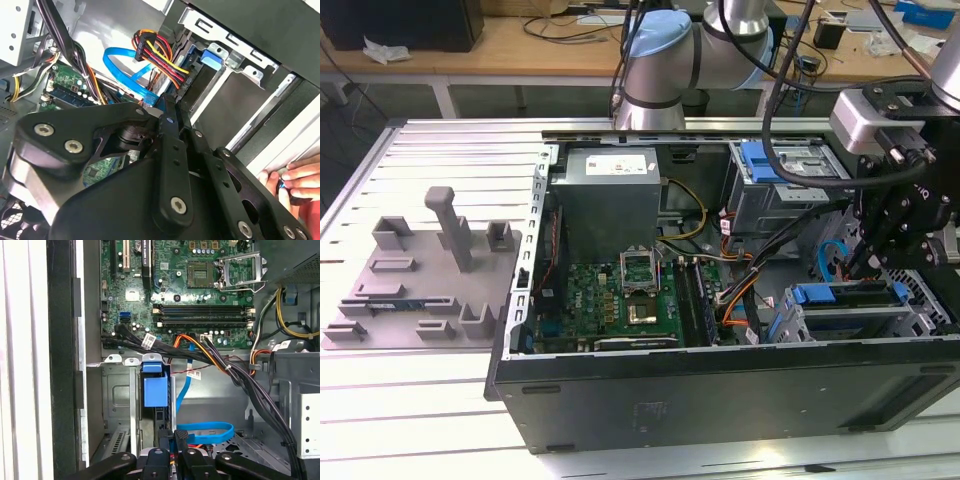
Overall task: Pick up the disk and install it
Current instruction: 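Insert the second disk wire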
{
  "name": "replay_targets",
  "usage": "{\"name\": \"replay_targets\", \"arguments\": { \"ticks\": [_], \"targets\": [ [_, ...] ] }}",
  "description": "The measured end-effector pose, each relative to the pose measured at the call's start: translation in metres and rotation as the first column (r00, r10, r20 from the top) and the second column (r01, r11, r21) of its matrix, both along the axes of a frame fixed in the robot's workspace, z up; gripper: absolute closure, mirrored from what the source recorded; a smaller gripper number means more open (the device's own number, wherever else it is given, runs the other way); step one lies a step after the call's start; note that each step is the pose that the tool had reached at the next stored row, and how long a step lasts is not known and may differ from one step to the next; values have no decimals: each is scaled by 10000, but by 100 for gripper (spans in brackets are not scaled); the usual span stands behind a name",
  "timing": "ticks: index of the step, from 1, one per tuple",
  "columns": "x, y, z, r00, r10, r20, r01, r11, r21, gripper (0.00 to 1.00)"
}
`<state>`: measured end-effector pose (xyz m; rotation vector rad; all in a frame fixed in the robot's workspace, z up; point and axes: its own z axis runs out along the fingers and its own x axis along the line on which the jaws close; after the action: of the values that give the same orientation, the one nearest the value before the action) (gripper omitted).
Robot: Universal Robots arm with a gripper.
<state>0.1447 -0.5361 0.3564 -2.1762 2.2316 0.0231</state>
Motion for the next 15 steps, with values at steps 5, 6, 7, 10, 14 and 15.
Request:
{"name": "replay_targets", "arguments": {
  "ticks": [5,6,7,10,14,15],
  "targets": [
    [0,-8,-1,10000,26,0,-26,10000,8,84],
    [0,-8,-1,10000,25,0,-25,10000,8,84],
    [0,-8,-1,10000,26,0,-26,10000,8,84],
    [0,-16,-1,10000,26,0,-26,10000,8,84],
    [0,-27,-3,10000,26,0,-26,10000,9,84],
    [0,-29,-4,10000,26,0,-26,10000,10,84]
  ]
}}
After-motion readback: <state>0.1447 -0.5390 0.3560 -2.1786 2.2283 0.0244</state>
